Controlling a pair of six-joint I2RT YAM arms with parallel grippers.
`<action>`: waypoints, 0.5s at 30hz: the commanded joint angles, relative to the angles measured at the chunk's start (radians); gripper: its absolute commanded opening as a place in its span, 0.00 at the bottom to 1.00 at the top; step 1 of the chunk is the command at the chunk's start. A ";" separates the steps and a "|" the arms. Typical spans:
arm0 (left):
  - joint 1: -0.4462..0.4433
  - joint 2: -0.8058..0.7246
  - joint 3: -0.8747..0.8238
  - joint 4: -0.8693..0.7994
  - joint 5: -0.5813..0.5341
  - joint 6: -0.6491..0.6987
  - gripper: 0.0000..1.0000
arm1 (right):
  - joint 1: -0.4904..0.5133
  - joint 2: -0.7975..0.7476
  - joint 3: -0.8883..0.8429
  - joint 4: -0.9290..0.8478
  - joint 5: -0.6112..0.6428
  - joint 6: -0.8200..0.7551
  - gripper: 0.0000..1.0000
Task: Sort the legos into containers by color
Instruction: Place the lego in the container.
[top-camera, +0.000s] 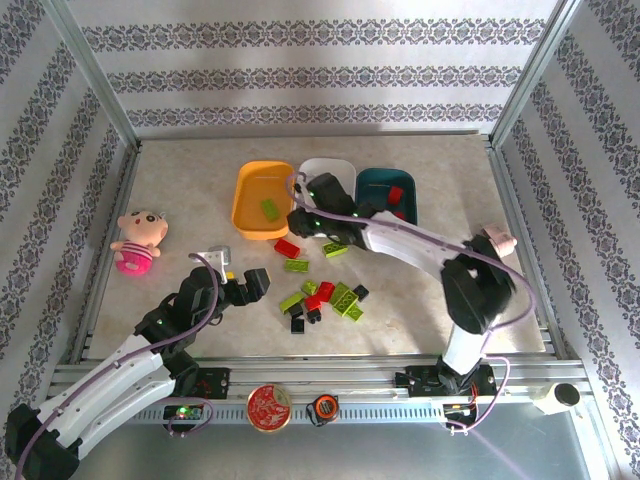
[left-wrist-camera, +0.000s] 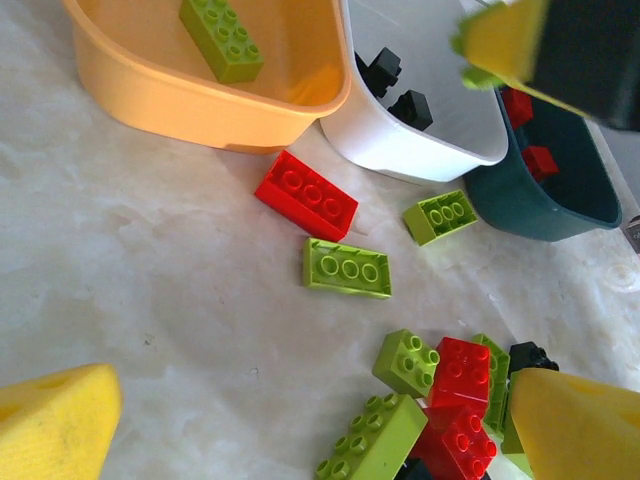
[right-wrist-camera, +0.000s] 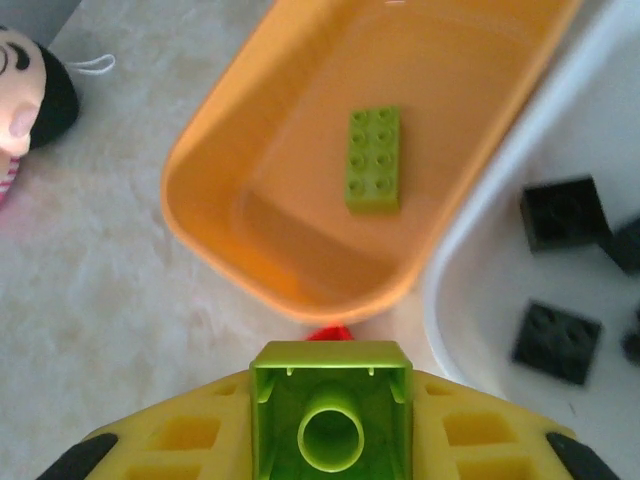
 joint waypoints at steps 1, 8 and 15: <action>0.002 -0.011 -0.019 -0.026 0.008 -0.022 1.00 | 0.001 0.123 0.137 -0.033 -0.020 -0.012 0.29; 0.002 0.007 -0.020 -0.034 0.034 0.001 1.00 | -0.010 0.360 0.451 -0.101 -0.003 0.008 0.40; 0.001 0.104 -0.002 0.017 0.106 0.029 1.00 | -0.031 0.368 0.504 -0.106 -0.027 0.050 0.65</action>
